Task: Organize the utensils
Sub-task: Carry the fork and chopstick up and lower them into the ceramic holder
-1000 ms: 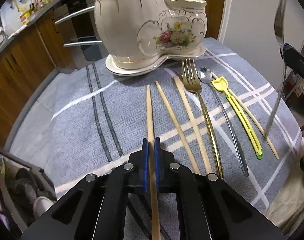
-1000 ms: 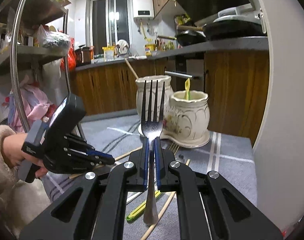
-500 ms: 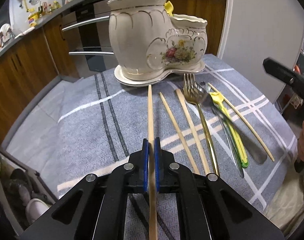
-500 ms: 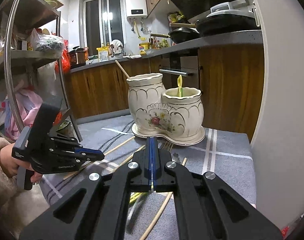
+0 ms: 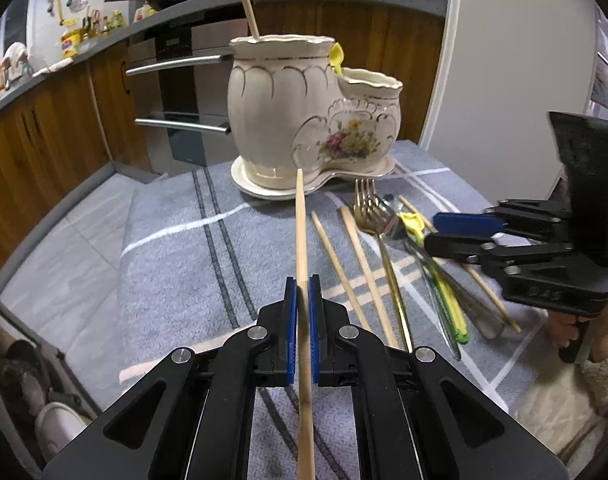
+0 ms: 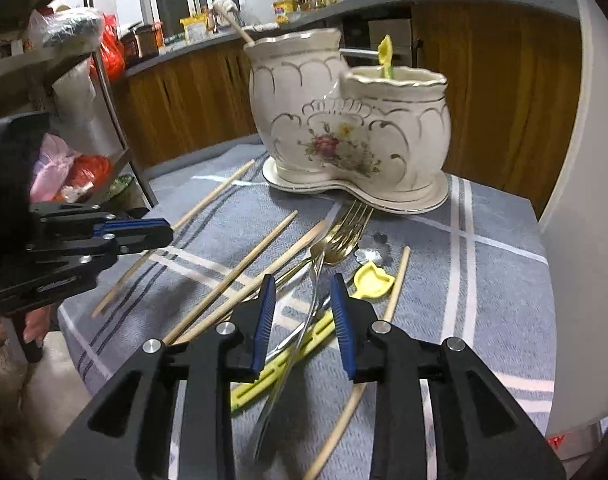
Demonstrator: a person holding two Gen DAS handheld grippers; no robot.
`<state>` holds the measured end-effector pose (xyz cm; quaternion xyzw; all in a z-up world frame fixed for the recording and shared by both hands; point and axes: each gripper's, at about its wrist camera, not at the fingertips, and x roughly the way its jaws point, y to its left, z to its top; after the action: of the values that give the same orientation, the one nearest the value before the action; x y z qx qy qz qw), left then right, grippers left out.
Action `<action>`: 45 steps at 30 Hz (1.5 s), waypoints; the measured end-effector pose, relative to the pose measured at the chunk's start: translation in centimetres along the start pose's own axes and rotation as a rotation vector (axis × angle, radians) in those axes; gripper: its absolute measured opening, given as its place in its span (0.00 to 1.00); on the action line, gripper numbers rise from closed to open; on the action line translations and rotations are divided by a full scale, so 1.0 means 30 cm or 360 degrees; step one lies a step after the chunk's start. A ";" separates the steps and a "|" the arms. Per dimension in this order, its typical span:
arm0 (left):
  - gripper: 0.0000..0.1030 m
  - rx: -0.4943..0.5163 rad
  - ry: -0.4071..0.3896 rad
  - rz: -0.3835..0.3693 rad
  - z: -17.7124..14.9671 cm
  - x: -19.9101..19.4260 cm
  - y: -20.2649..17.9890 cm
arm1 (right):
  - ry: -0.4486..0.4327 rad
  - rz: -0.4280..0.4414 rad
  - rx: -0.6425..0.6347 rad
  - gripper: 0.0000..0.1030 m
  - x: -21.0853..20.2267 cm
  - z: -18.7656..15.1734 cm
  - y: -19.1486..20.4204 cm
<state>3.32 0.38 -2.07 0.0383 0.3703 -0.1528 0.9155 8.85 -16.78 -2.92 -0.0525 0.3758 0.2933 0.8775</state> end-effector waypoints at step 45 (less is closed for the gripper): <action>0.06 -0.0165 -0.1145 -0.0036 0.590 -0.056 0.030 | -0.1260 -0.0324 0.0122 0.02 -0.311 0.368 -0.171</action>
<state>14.25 -1.59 11.87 -0.0683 0.0320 -0.1476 0.9862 13.55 -21.98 10.71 0.0601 0.0126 0.1882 0.9802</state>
